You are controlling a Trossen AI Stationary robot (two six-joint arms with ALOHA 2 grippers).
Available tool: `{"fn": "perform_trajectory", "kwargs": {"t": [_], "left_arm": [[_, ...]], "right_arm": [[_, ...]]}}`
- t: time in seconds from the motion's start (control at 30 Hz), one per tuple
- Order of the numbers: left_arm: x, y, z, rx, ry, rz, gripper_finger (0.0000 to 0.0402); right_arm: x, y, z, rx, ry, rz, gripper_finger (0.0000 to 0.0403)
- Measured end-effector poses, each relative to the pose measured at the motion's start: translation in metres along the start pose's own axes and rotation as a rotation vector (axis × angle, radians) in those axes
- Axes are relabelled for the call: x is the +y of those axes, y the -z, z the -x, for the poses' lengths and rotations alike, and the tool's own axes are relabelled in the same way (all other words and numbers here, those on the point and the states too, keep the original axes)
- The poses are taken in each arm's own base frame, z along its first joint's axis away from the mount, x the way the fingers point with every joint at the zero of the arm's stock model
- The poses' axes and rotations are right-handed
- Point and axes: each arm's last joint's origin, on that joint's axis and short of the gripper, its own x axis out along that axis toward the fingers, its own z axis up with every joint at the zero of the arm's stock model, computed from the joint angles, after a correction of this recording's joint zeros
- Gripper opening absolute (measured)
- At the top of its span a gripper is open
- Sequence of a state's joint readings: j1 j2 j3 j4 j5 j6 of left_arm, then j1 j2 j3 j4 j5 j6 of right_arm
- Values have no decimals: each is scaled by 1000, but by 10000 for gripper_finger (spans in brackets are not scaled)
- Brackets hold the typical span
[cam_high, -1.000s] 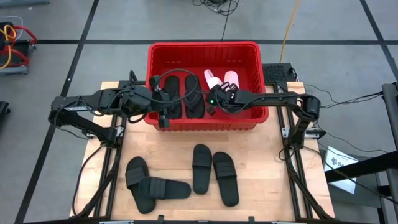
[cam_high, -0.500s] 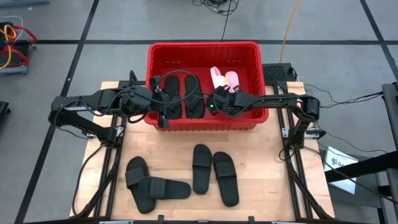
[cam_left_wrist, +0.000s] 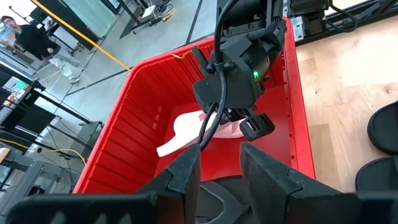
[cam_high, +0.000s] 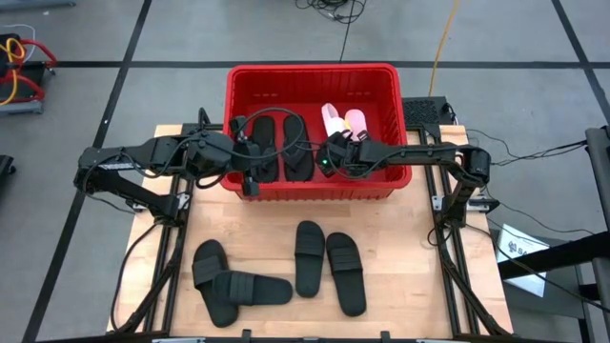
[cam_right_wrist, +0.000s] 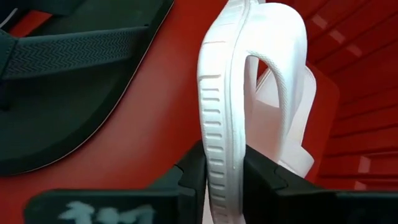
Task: Pick and place slides into bin
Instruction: Put the pink slide into the red bin, then put the black slide into the red bin
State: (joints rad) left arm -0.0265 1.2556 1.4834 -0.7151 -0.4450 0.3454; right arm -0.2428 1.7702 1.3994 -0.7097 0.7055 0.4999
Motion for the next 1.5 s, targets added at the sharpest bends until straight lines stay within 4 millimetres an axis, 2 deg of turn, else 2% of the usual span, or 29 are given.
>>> {"fn": "perform_trajectory", "kwargs": {"t": [0.17, 0.37, 0.53, 0.67, 0.93, 1.1, 1.23, 1.37, 1.5], "left_arm": [[0, 0, 0, 0, 0, 0, 118], [0, 0, 0, 0, 0, -12, 118], [0, 0, 0, 0, 0, -24, 118], [0, 0, 0, 0, 0, -26, 118], [0, 0, 0, 1, 0, -27, 118], [0, 2, 0, 15, -3, -22, 118], [4, 4, -2, 35, -16, 15, 118], [6, 9, -3, 75, -18, 84, 118], [2, 18, -2, 163, 7, 154, 118]], "right_arm": [[0, 0, 0, 0, -1, 14, 95], [0, 0, 0, 3, -7, 14, 153], [2, 1, -2, 83, -151, 5, 192], [3, -2, -4, 97, -228, -22, 204], [-10, -14, 2, 40, -258, -34, 197], [-28, -24, 23, -24, -329, -46, 195], [-46, -31, 46, -107, -355, -34, 193], [-63, -34, 72, -185, -379, 4, 162], [-77, -33, 98, -265, -408, 51, 104]]}}
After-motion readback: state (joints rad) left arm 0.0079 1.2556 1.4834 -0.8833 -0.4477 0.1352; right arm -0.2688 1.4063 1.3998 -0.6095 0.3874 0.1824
